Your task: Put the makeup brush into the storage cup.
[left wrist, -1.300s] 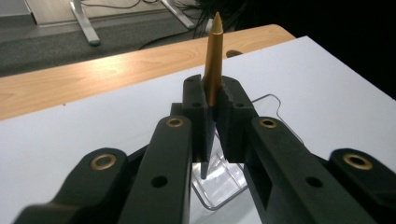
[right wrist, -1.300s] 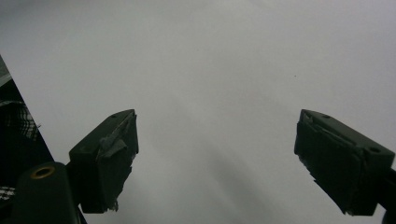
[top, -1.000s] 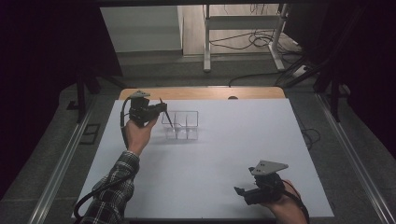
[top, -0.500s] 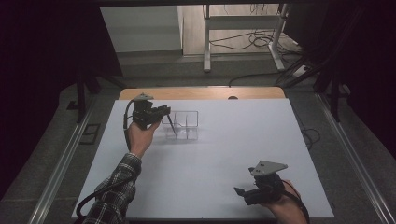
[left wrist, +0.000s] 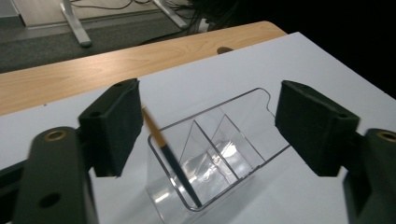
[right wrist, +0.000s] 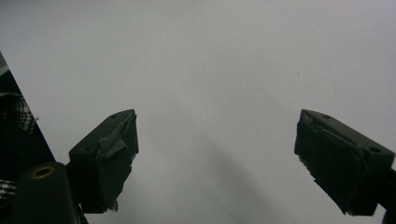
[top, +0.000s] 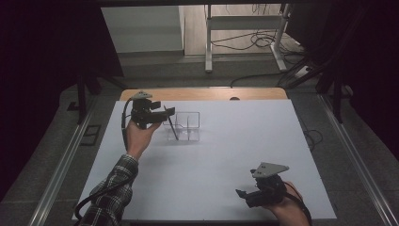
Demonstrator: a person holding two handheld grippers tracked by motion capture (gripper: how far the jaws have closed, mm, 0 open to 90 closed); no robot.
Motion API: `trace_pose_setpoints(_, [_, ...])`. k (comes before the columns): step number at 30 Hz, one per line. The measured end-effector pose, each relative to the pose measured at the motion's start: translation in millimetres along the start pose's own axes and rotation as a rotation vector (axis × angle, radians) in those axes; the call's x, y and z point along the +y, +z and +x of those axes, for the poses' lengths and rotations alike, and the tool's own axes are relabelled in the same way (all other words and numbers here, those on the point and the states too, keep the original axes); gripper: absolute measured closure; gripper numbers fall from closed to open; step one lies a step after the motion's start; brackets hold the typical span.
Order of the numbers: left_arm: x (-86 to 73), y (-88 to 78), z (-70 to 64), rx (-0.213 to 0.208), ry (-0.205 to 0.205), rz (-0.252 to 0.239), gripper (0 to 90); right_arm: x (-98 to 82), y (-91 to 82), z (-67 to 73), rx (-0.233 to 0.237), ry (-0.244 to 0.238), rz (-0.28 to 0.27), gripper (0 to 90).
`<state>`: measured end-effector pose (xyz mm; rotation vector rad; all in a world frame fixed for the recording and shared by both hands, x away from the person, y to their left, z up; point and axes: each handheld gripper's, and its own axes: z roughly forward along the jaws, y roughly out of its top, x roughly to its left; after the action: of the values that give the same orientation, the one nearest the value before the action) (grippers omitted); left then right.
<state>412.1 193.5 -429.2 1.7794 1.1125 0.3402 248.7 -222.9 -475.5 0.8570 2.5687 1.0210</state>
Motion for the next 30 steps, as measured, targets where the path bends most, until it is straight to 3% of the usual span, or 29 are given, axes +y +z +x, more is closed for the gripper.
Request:
trace_pose_setpoints(9, [4.1,-8.5,-7.0,-0.013,0.036,0.004,7.8,0.1,-0.1,-0.2,-0.002,0.001,-0.005,13.8])
trace_pose_setpoints(30, [-9.1,-39.9,-23.3,-0.02,0.145,0.018,2.4,0.0,-3.3,-2.8,-0.015,0.029,-0.037,12.1])
